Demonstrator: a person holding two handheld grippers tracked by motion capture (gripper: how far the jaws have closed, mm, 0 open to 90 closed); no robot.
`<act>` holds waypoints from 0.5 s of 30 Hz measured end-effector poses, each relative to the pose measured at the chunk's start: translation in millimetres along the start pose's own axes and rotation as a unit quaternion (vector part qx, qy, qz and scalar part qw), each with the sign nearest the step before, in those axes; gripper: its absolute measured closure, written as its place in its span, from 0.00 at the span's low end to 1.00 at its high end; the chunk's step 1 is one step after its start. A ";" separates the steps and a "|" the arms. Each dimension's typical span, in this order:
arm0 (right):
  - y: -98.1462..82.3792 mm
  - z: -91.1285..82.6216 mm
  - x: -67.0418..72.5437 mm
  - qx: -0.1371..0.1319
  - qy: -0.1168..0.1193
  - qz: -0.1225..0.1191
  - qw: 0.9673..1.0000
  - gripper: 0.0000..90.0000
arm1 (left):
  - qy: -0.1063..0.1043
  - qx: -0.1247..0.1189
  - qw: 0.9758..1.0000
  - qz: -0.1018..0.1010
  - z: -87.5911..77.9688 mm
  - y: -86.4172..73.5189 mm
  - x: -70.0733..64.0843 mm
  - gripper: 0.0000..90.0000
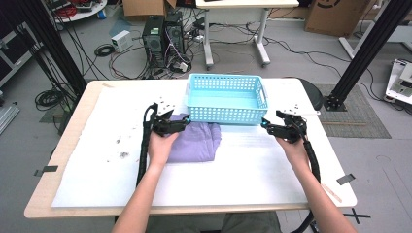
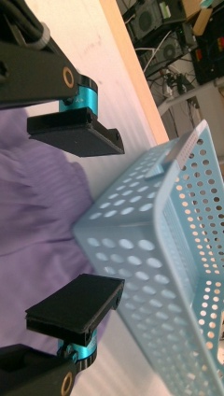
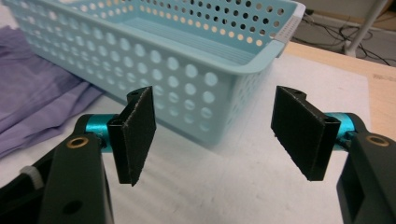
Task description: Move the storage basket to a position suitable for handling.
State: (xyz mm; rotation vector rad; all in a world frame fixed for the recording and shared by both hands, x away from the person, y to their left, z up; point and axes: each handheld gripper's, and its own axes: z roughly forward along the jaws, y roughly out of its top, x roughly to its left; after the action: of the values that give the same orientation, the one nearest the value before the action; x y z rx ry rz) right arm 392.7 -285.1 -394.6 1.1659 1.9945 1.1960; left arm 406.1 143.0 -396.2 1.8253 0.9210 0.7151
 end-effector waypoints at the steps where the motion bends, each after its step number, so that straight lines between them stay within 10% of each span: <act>1: -2.9 -2.8 2.2 -0.004 0.003 0.003 1.000 0.35 | 0.001 -0.006 1.000 -0.001 -7.3 -2.9 0.0 0.33; 15: -25.0 -7.3 41.2 -0.008 0.076 0.010 0.997 0.29 | -0.015 -0.014 1.000 -0.015 -81.5 -56.0 4.5 0.33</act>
State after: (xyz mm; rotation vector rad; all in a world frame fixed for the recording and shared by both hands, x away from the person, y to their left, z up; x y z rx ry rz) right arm 357.0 -258.0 -413.8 1.1192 2.0833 1.3446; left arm 328.6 201.4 -415.3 1.7899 0.9123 0.6760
